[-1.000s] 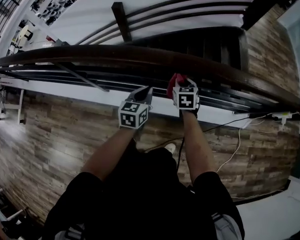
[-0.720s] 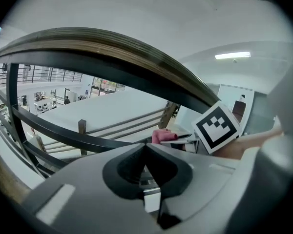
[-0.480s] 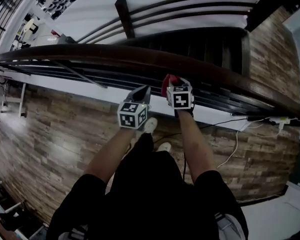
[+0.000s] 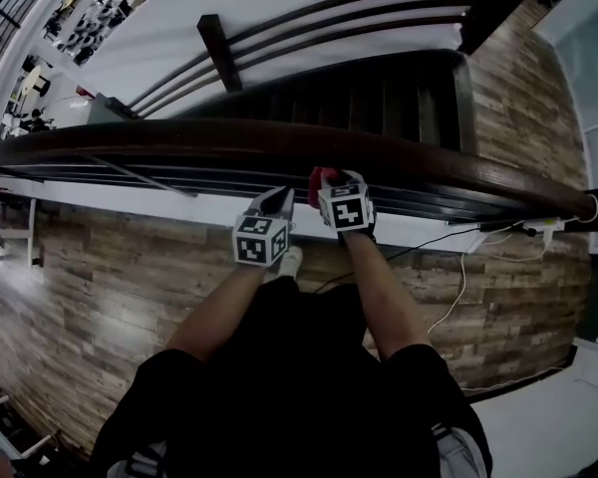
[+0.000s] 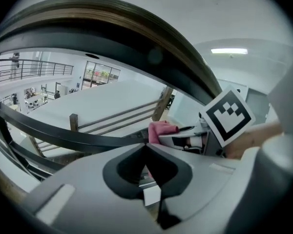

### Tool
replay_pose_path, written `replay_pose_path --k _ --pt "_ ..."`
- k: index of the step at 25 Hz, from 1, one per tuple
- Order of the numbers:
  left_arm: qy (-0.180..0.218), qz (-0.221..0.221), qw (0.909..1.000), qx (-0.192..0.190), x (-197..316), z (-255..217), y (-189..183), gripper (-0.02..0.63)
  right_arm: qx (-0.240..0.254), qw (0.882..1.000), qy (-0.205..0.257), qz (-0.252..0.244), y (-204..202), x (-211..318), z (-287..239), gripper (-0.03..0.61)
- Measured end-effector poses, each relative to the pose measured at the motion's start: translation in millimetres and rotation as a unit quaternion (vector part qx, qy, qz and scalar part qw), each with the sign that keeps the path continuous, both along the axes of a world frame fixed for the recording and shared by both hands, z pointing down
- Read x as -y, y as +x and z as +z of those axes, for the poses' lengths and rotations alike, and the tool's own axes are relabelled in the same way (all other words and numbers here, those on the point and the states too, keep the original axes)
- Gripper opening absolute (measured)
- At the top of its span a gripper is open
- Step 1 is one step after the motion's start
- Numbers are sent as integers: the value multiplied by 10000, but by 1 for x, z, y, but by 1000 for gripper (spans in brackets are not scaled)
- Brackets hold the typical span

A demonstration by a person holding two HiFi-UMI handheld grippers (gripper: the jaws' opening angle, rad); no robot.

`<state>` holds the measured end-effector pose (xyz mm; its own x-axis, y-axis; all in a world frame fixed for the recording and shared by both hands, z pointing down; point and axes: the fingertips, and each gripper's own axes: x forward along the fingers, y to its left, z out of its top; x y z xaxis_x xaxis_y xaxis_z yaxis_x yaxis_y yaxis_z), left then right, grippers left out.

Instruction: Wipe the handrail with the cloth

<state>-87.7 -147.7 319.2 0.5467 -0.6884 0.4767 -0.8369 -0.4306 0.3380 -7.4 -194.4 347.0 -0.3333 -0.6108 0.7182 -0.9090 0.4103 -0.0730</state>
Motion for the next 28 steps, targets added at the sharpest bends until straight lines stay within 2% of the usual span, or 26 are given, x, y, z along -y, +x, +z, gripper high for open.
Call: replay_pose_path --k 4,10,15,28 --pt "102 -107 9999 20 2 2 13 -2 158 9998 70 -124 10 -1 -4 55" --pt "-100 -646 9978 -55 -3 9 22 -2 341 9991 -50 -231 31 -7 -3 55" --pt "-18 -697 9975 -138 -8 -2 43 -2 512 9985 -91 -177 54 -10 -3 55" --pt "-87 -610 9979 -192 -10 1 89 -2 337 9986 -144 -372 92 -15 -2 57"
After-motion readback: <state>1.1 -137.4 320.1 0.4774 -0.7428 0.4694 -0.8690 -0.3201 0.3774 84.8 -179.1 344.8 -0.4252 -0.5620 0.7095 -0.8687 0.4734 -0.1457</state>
